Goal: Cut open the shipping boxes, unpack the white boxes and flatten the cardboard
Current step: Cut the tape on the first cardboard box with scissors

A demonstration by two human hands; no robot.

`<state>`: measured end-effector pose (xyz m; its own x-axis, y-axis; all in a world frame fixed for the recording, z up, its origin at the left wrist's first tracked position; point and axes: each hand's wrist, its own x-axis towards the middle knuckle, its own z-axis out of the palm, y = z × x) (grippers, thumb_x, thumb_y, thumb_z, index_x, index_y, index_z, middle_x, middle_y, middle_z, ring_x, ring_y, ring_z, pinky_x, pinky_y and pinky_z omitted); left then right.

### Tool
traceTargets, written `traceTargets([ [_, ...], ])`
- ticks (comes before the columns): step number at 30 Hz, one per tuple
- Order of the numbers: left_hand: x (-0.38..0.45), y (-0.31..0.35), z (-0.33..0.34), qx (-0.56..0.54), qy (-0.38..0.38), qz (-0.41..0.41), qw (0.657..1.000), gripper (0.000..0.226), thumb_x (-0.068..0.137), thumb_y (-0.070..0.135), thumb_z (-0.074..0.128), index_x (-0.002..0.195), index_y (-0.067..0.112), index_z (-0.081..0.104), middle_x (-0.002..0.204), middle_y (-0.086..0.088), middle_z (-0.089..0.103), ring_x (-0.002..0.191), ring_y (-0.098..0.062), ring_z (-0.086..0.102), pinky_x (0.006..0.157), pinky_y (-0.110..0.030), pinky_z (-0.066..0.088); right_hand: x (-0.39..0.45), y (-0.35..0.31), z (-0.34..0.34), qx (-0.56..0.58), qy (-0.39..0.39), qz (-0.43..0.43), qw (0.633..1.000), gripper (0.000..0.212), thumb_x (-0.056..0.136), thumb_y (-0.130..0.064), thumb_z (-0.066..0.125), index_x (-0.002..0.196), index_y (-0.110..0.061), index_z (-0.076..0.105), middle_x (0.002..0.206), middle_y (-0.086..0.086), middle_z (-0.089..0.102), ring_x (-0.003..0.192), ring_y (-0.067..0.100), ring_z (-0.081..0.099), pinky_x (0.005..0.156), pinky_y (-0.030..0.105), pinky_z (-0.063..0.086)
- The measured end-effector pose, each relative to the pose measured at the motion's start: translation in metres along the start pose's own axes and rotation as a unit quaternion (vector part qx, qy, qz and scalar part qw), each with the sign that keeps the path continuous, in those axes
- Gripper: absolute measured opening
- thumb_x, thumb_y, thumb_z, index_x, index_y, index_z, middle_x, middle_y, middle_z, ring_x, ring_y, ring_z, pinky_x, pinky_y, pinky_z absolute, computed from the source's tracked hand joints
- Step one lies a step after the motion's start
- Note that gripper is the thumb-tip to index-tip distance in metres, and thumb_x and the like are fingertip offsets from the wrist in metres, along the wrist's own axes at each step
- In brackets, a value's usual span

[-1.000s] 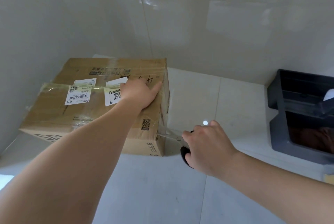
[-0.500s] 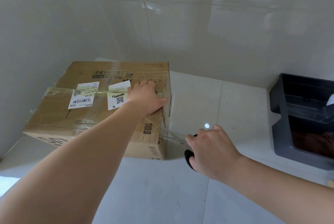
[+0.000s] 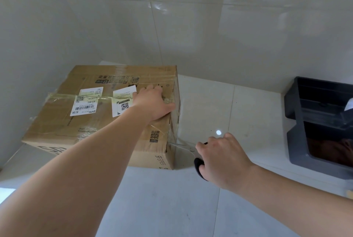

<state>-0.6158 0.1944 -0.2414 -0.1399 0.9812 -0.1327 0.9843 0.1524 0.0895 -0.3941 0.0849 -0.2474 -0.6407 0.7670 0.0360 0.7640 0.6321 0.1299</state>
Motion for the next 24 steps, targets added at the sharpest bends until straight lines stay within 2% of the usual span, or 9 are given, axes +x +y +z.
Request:
traceTargets([
  [6,-0.001,0.001,0.001,-0.002,0.001,-0.006,1.0,0.043,0.074,0.064,0.05,0.091,0.025,0.045,0.095,0.002,0.043,0.102,-0.024,0.046,0.091,-0.044,0.035,-0.003,-0.006,-0.003,0.02,0.016,0.013,1.0,0.032,0.049,-0.031,0.077,0.044,-0.018,0.048,0.037,-0.002,0.037,0.035,0.019,0.021,0.047,0.023,0.026],
  [10,-0.002,0.001,0.002,0.002,0.007,-0.006,1.0,0.043,0.075,0.064,0.049,0.094,0.026,0.045,0.097,0.003,0.042,0.105,-0.024,0.047,0.092,-0.044,0.035,-0.003,-0.012,-0.011,0.041,0.031,0.014,0.999,0.049,0.041,-0.024,0.079,0.043,-0.018,0.03,0.038,-0.005,0.016,0.033,0.018,0.013,0.045,0.017,0.01],
  [12,-0.002,0.001,0.002,0.001,0.007,-0.004,1.0,0.044,0.075,0.065,0.049,0.095,0.026,0.045,0.096,0.003,0.042,0.105,-0.024,0.046,0.092,-0.043,0.035,-0.003,-0.013,-0.013,0.04,0.034,-0.004,0.999,0.051,0.038,-0.019,0.078,0.044,-0.019,0.027,0.04,-0.005,0.012,0.032,0.018,0.012,0.049,0.016,0.002],
  [16,-0.003,0.001,0.001,-0.002,0.005,-0.004,1.0,0.044,0.076,0.066,0.049,0.095,0.026,0.046,0.096,0.003,0.041,0.106,-0.023,0.046,0.093,-0.044,0.034,0.0,-0.012,-0.015,0.034,0.039,-0.014,0.999,0.057,0.029,-0.011,0.079,0.044,-0.021,0.025,0.036,-0.004,0.014,0.033,0.018,0.01,0.053,0.015,-0.002],
  [18,-0.003,0.001,0.001,0.001,0.003,-0.004,1.0,0.044,0.076,0.066,0.048,0.095,0.026,0.045,0.097,0.003,0.041,0.106,-0.024,0.047,0.093,-0.044,0.034,0.002,-0.011,-0.015,0.03,0.045,-0.019,0.998,0.06,0.028,-0.01,0.081,0.046,-0.021,0.024,0.041,-0.005,0.009,0.034,0.019,0.01,0.053,0.015,-0.003],
  [21,-0.003,0.001,0.0,0.001,0.003,-0.004,1.0,0.044,0.076,0.067,0.048,0.094,0.026,0.045,0.096,0.003,0.041,0.106,-0.023,0.047,0.093,-0.043,0.034,0.002,-0.008,-0.013,0.019,0.046,-0.015,0.999,0.063,0.03,-0.013,0.085,0.048,-0.02,0.025,0.041,-0.005,0.013,0.035,0.018,0.012,0.054,0.015,-0.003],
  [24,-0.003,0.001,0.0,0.003,0.002,-0.003,1.0,0.045,0.077,0.067,0.048,0.094,0.026,0.045,0.096,0.003,0.042,0.105,-0.023,0.047,0.092,-0.043,0.034,0.002,-0.005,-0.011,0.018,0.042,0.001,0.999,0.06,0.034,-0.02,0.086,0.047,-0.02,0.027,0.031,-0.005,0.029,0.034,0.018,0.013,0.054,0.014,-0.002],
])
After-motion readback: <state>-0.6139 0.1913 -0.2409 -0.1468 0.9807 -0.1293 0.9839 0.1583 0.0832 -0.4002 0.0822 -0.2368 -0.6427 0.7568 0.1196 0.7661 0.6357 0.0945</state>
